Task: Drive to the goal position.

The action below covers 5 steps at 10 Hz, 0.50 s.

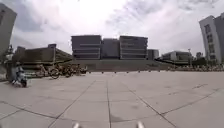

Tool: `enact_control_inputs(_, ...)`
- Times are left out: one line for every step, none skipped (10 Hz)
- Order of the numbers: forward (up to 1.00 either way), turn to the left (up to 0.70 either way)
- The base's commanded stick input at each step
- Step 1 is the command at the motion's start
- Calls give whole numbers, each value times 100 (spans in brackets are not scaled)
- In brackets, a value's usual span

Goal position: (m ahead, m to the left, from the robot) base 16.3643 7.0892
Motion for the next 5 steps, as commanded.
enact_control_inputs(70, 0)
enact_control_inputs(70, 0)
enact_control_inputs(70, 0)
enact_control_inputs(70, 0)
enact_control_inputs(70, 0)
